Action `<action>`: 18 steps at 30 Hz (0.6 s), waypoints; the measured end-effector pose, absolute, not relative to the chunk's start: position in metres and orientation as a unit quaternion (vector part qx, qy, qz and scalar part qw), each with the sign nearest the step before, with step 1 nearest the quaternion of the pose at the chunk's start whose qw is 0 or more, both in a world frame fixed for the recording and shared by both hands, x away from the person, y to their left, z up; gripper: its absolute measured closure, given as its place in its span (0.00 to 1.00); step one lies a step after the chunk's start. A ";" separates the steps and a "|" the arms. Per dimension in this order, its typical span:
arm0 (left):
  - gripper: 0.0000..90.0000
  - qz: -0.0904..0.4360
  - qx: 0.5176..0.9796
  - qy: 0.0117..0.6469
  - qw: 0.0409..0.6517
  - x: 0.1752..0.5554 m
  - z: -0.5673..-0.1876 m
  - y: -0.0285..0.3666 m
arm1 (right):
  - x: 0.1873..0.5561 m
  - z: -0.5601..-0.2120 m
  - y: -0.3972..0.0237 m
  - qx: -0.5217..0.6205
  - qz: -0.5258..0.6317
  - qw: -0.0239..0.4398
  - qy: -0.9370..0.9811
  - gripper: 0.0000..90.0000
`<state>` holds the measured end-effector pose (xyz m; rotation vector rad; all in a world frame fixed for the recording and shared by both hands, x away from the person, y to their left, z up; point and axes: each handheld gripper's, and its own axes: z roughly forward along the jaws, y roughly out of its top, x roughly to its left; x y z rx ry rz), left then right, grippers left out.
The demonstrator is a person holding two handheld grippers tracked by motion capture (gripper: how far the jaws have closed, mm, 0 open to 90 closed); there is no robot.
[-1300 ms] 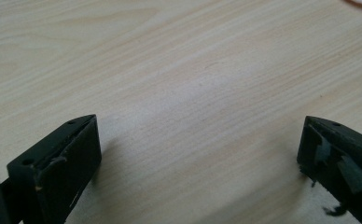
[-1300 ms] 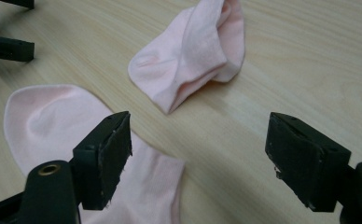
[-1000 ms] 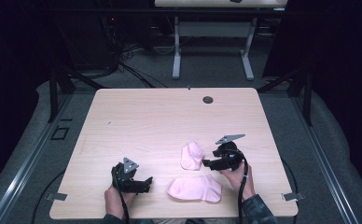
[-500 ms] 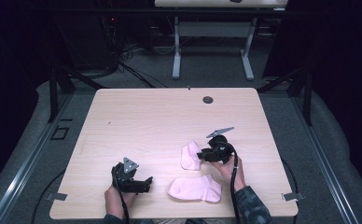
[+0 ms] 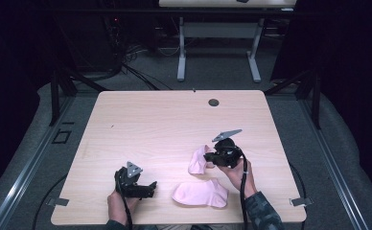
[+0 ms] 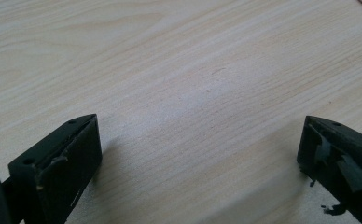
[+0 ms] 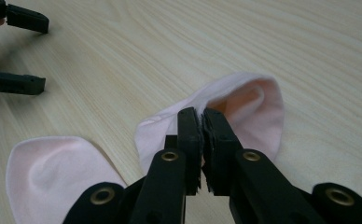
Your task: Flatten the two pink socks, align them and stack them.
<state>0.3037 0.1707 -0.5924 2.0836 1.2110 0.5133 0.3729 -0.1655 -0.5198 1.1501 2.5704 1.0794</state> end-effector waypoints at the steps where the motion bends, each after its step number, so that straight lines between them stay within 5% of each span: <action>1: 0.00 0.197 0.797 0.464 0.333 0.304 -0.592 0.171 | 0.372 -0.519 -0.166 0.379 0.358 0.066 0.851 0.96; 18: 0.02 0.189 0.805 0.441 0.349 0.308 -0.589 0.163 | 0.367 -0.500 -0.164 0.366 0.381 0.070 0.846 0.96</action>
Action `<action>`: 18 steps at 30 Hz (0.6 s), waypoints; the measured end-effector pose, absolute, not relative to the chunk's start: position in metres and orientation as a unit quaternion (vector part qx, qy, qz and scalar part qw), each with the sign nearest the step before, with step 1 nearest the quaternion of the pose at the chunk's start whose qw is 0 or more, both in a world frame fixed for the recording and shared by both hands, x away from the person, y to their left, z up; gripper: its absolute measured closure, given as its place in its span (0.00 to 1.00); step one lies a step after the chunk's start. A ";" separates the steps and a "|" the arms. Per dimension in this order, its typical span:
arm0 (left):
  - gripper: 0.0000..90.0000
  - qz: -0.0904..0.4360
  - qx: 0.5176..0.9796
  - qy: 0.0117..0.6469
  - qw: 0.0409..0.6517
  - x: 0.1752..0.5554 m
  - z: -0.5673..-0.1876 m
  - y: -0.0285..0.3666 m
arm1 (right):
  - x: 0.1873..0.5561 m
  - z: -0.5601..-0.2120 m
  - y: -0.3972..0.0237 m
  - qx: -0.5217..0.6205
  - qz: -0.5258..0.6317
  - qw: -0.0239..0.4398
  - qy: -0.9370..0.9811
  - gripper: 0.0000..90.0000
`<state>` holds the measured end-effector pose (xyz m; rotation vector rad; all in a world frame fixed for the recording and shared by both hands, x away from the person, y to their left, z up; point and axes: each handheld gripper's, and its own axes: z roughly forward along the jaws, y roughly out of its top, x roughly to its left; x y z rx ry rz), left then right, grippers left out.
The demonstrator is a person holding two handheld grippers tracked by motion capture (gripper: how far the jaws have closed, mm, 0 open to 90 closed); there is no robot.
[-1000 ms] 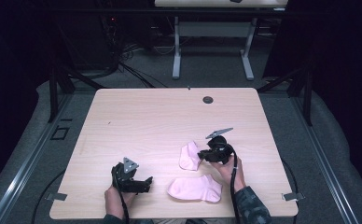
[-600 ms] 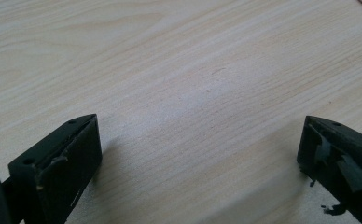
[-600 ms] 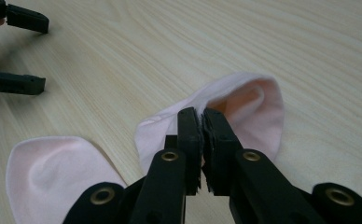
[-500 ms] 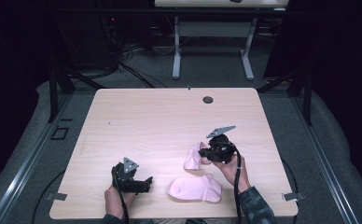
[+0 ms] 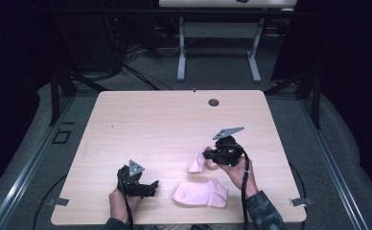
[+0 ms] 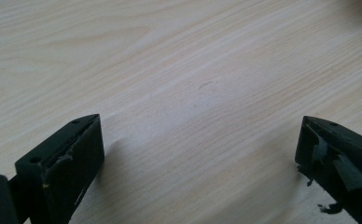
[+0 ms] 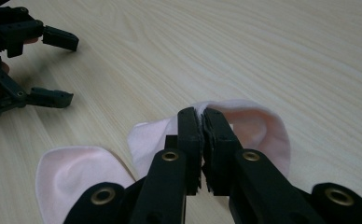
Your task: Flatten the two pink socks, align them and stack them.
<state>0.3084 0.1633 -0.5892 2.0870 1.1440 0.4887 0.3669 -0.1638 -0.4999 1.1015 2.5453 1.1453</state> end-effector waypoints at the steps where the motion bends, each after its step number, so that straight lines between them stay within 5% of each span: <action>1: 0.02 0.190 0.804 0.439 0.354 0.309 -0.588 0.161 | 0.367 -0.497 -0.163 0.363 0.390 0.067 0.844 0.96; 18: 0.12 0.169 0.808 0.363 0.432 0.322 -0.566 0.132 | 0.363 -0.464 -0.146 0.324 0.433 0.065 0.838 0.96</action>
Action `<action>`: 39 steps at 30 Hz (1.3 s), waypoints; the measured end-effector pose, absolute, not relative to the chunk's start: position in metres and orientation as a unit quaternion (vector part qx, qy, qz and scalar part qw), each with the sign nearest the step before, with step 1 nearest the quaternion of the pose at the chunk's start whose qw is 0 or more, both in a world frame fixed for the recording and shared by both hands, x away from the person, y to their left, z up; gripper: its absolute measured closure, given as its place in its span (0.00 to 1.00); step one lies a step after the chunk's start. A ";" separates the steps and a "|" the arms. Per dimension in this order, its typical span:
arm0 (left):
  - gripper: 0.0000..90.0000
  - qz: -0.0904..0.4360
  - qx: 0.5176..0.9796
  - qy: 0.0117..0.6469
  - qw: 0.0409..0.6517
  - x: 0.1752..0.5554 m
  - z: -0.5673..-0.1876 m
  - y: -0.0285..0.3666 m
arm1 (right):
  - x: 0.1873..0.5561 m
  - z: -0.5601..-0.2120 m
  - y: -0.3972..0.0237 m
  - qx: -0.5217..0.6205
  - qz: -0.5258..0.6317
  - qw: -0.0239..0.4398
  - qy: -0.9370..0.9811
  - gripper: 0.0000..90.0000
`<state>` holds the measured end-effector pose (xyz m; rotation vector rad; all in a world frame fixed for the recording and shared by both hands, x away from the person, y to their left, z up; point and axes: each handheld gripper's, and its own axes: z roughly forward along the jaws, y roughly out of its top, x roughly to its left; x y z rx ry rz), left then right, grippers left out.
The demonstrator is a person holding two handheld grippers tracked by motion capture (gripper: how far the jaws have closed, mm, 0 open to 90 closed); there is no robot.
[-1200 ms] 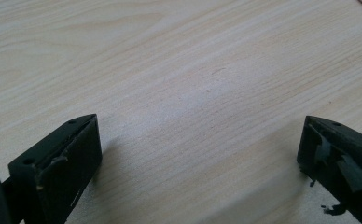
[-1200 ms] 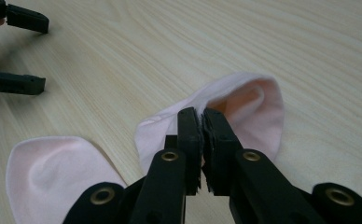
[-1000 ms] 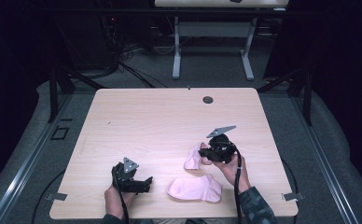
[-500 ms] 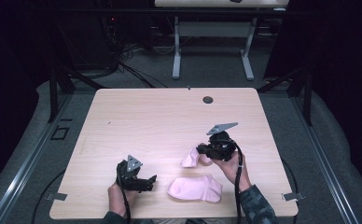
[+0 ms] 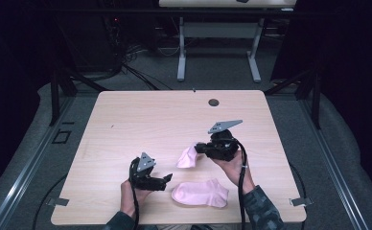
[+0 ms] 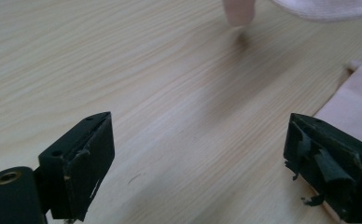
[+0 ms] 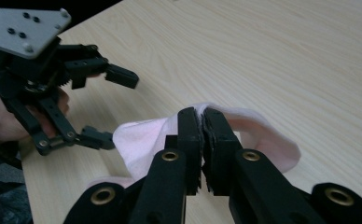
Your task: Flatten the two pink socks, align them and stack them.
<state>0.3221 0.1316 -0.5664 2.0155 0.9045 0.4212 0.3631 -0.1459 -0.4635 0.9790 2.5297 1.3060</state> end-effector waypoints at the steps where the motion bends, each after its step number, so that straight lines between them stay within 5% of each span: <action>1: 0.14 0.172 0.808 0.360 0.434 0.323 -0.566 0.130 | 0.363 -0.461 -0.145 0.321 0.433 0.066 0.840 0.96; 11: 0.36 0.185 0.804 0.306 0.475 0.338 -0.545 0.106 | 0.362 -0.446 -0.138 0.300 0.445 0.056 0.842 0.96; 23: 0.95 0.220 0.817 0.219 0.485 0.327 -0.532 0.085 | 0.375 -0.466 -0.145 0.328 0.420 0.039 0.845 0.96; 29: 0.98 0.196 0.837 0.242 0.451 0.332 -0.529 0.072 | 0.382 -0.484 -0.149 0.348 0.400 0.040 0.847 0.92; 34: 0.98 0.165 0.844 0.280 0.426 0.343 -0.521 0.059 | 0.364 -0.490 -0.163 0.356 0.402 0.072 0.840 0.66; 39: 0.98 0.154 0.847 0.296 0.413 0.348 -0.517 0.049 | 0.340 -0.487 -0.164 0.335 0.399 0.093 0.849 0.53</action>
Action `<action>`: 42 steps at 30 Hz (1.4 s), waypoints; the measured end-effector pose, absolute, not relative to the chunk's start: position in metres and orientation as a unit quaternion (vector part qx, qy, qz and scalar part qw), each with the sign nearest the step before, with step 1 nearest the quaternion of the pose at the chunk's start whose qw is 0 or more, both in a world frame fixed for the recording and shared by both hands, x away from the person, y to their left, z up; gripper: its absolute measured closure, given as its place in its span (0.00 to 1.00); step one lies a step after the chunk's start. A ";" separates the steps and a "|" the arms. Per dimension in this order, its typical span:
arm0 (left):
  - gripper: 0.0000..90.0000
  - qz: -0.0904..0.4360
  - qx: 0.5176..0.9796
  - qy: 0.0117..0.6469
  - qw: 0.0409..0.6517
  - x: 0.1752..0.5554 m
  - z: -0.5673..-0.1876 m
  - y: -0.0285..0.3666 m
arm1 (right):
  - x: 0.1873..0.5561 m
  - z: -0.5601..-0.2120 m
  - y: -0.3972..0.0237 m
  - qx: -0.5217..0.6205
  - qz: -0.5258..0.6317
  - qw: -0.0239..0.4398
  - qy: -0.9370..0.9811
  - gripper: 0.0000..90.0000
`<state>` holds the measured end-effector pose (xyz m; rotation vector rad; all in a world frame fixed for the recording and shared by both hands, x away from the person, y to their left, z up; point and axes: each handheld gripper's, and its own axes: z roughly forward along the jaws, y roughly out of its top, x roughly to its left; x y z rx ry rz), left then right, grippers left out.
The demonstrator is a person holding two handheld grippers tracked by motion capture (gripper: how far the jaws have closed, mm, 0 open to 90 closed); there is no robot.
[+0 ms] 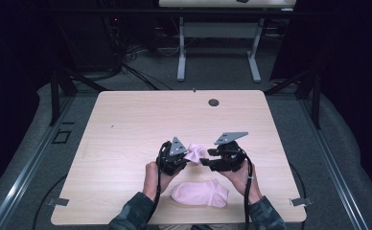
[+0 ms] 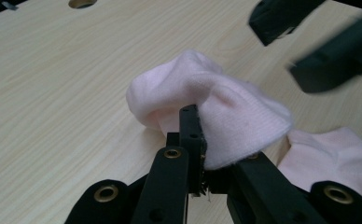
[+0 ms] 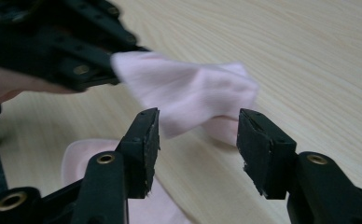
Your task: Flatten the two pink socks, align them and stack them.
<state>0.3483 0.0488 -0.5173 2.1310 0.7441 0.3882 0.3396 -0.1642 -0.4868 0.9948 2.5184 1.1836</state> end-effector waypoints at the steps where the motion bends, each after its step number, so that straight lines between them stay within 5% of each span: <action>1: 0.98 0.149 0.849 0.299 0.410 0.350 -0.517 0.048 | 0.335 -0.487 -0.162 0.327 0.402 0.097 0.850 0.51; 6: 0.97 0.146 0.851 0.300 0.405 0.350 -0.515 0.044 | 0.329 -0.489 -0.148 0.308 0.381 0.138 0.861 0.54; 7: 0.97 0.149 0.851 0.299 0.406 0.350 -0.512 0.045 | 0.334 -0.492 -0.141 0.305 0.366 0.149 0.867 0.68; 11: 0.97 0.151 0.848 0.296 0.412 0.349 -0.508 0.050 | 0.336 -0.490 -0.137 0.293 0.364 0.164 0.869 0.96; 17: 0.89 0.152 0.839 0.306 0.423 0.348 -0.510 0.057 | 0.340 -0.475 -0.135 0.286 0.373 0.177 0.865 0.98; 19: 0.77 0.155 0.833 0.313 0.430 0.347 -0.514 0.060 | 0.341 -0.464 -0.133 0.282 0.380 0.181 0.862 0.98; 29: 0.52 0.150 0.807 0.349 0.453 0.351 -0.533 0.060 | 0.339 -0.437 -0.124 0.274 0.407 0.191 0.850 0.99; 31: 0.52 0.154 0.805 0.351 0.452 0.352 -0.536 0.059 | 0.339 -0.435 -0.123 0.275 0.412 0.190 0.847 0.99; 38: 0.95 0.197 0.801 0.350 0.444 0.355 -0.540 0.062 | 0.340 -0.434 -0.127 0.272 0.426 0.184 0.843 0.99; 42: 0.97 0.216 0.814 0.343 0.417 0.356 -0.534 0.069 | 0.346 -0.441 -0.137 0.280 0.424 0.180 0.842 0.99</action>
